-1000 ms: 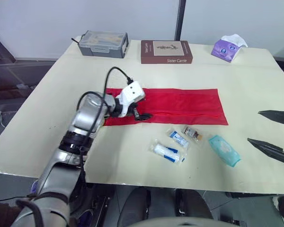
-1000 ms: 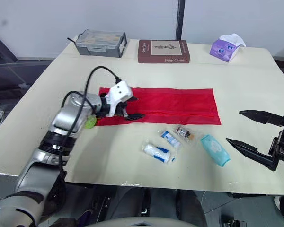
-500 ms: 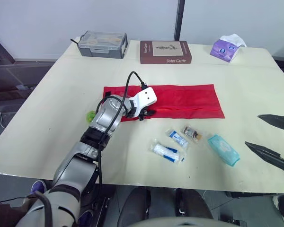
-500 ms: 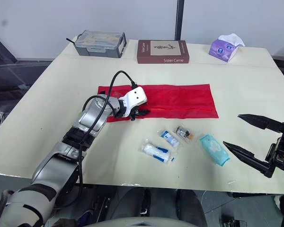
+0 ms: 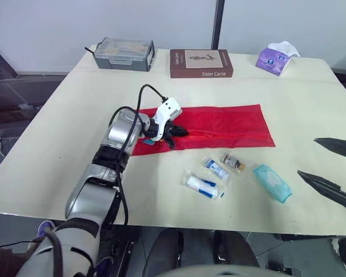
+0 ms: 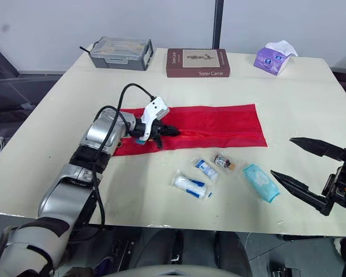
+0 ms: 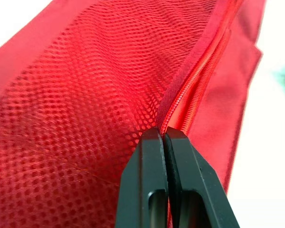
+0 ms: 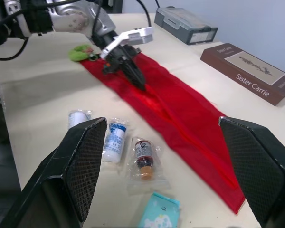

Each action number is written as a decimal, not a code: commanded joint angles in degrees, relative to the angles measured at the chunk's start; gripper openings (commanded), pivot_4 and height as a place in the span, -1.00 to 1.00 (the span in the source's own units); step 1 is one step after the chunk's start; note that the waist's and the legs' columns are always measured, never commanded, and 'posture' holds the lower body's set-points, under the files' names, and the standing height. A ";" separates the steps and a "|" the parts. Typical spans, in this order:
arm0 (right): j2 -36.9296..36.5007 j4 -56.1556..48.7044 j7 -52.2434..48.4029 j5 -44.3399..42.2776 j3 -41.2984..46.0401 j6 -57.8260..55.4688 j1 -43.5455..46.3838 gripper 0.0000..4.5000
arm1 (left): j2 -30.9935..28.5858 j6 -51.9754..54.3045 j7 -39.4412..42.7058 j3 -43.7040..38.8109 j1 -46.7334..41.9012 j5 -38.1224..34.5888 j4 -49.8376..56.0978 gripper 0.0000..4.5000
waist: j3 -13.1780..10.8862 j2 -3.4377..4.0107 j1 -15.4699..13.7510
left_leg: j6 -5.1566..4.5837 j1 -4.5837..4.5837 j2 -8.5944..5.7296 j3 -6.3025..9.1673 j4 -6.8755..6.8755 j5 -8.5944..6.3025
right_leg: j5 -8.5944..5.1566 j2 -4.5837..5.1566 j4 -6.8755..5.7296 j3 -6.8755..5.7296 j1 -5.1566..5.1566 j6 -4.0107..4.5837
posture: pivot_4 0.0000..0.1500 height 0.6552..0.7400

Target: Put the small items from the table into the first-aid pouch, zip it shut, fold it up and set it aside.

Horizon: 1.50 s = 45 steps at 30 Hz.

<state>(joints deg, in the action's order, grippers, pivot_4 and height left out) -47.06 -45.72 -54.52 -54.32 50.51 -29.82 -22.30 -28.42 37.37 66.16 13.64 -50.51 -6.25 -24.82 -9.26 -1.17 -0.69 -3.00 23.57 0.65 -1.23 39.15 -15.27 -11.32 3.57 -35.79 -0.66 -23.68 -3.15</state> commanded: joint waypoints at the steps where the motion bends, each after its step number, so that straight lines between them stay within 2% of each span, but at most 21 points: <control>1: -0.86 -2.26 0.96 -1.61 0.77 0.30 -0.32 0.78 | -3.24 3.46 3.41 -0.66 1.20 -2.55 7.01 -0.98 | 0.01 0.01 -0.10 | 0.00 -0.01 0.00 0.00 0.00 0.00 | 0.00 0.00 -0.01 0.00 0.00 0.00 | 1.00 1.00; 4: -0.94 -2.86 1.63 -2.27 0.20 0.07 -0.41 0.78 | -5.07 4.60 3.53 -1.27 2.35 -3.09 8.79 -0.98 | 0.01 0.01 -0.12 | 0.00 -0.01 0.01 0.00 0.01 0.00 | -0.01 0.01 -0.01 0.00 0.02 0.01 | 1.00 1.00; 10: -2.11 -3.21 1.96 -4.08 1.25 -0.57 -1.11 0.78 | -7.57 -2.42 2.96 -0.86 2.81 -1.17 6.16 -0.98 | 0.01 0.01 -0.16 | 0.00 -0.01 0.00 0.01 0.01 0.00 | -0.04 0.01 -0.01 0.00 0.01 0.07 | 1.00 1.00; 19: -4.25 1.12 -5.66 -2.07 8.09 -0.20 -5.89 0.78 | -3.88 -12.99 -2.66 -0.48 0.25 2.31 -1.95 -0.98 | 0.02 -0.03 -0.38 | -0.01 0.02 -0.02 0.01 0.03 0.00 | -0.04 0.03 0.00 -0.01 0.02 0.08 | 1.00 1.00; 23: -5.19 2.43 -8.04 -1.92 9.22 -0.38 -6.14 0.78 | -2.59 -16.28 -2.66 -0.21 -0.21 3.24 -3.88 -0.98 | 0.02 -0.02 -0.24 | -0.02 0.01 -0.03 0.01 0.03 -0.01 | -0.02 0.02 0.01 -0.01 0.03 0.03 | 1.00 1.00; 28: -5.74 1.66 -8.57 -2.98 10.26 -1.40 -6.21 0.78 | -2.70 -19.63 -0.82 -0.04 -0.61 3.82 -5.91 -0.98 | 0.02 -0.02 -0.18 | -0.02 0.00 -0.01 -0.01 0.03 -0.01 | -0.02 0.01 0.01 0.00 0.02 0.04 | 1.00 1.00; 31: -6.29 -0.98 -5.39 -5.77 9.59 -3.70 -6.30 0.78 | -2.75 -21.31 -0.18 -0.18 -1.34 4.46 -7.81 -0.98 | 0.02 -0.02 -0.20 | -0.02 0.01 -0.01 0.00 0.03 -0.01 | -0.02 0.02 0.01 -0.01 0.02 0.04 | 1.00 1.00; 34: -7.12 -6.60 4.50 -7.76 3.53 -5.88 -3.93 0.78 | -2.60 -22.44 0.26 -0.27 -2.06 4.91 -9.35 -0.98 | 0.03 -0.03 -0.12 | -0.02 0.01 0.02 0.01 0.03 -0.01 | -0.02 0.02 0.01 -0.01 0.02 0.04 | 1.00 1.00; 39: -10.45 -14.14 16.88 -4.26 -19.32 -8.37 4.02 0.78 | -2.32 -22.83 1.51 0.01 -2.58 5.27 -9.79 -0.98 | 0.06 -0.08 -0.12 | -0.01 0.04 0.02 0.00 0.03 -0.01 | -0.03 0.04 -0.01 -0.02 -0.03 0.06 | 1.00 1.00; 42: -11.99 -14.28 25.66 1.70 -39.46 -14.71 15.69 0.78 | -2.37 -22.49 2.62 0.37 -2.16 5.31 -8.78 -0.98 | 0.09 -0.18 -0.05 | -0.01 0.10 0.01 -0.02 0.09 -0.01 | -0.07 0.05 -0.01 -0.01 -0.09 0.14 | 1.00 1.00; 45: -6.90 -12.17 29.11 3.13 -52.98 -20.78 26.80 0.78 | -2.39 -22.00 3.31 0.32 -1.94 5.41 -7.94 -0.98 | 0.10 -0.20 -0.04 | -0.01 0.13 0.01 -0.03 0.10 0.00 | -0.11 0.06 -0.02 0.00 -0.17 0.23 | 1.00 1.00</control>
<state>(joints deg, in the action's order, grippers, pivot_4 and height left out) -55.33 -57.67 -27.45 -51.71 1.90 -48.16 2.32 -30.48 15.70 68.96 14.18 -51.50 -0.62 -34.97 -9.16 -1.37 -0.73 -3.00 23.70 0.66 -1.24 39.25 -15.27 -11.44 3.61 -35.83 -0.66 -23.85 -2.92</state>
